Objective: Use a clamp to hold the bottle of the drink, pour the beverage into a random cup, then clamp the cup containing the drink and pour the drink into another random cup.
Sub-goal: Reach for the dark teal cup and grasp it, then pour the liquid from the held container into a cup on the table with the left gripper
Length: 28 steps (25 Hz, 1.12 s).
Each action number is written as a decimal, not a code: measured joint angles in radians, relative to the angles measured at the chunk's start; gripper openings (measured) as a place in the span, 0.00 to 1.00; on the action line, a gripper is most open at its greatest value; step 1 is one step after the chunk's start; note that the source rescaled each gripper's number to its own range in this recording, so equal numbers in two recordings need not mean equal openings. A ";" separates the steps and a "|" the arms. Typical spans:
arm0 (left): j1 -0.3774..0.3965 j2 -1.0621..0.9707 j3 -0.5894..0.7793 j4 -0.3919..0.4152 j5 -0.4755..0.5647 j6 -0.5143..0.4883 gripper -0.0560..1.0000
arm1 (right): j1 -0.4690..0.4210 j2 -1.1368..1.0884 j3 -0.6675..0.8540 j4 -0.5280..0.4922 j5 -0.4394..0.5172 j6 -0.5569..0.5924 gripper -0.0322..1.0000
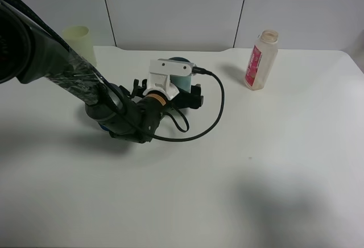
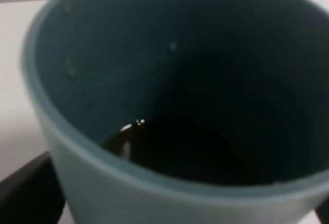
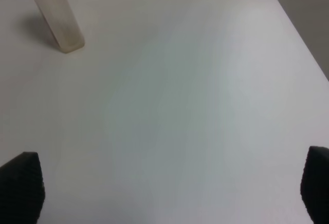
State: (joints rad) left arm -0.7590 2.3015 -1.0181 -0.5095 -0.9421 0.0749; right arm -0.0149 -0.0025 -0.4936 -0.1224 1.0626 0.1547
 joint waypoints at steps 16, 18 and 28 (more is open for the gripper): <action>0.047 0.040 -0.062 0.072 0.010 -0.009 0.41 | 0.000 0.000 0.000 0.000 0.000 0.000 1.00; 0.050 0.040 -0.062 0.081 0.010 -0.009 0.27 | 0.000 0.000 0.000 0.000 0.000 0.000 1.00; 0.057 0.021 -0.064 0.153 0.081 -0.009 0.06 | 0.000 0.000 0.000 0.000 0.000 0.000 1.00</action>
State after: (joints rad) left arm -0.7021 2.3225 -1.0821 -0.3562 -0.8610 0.0664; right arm -0.0149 -0.0025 -0.4936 -0.1224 1.0626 0.1547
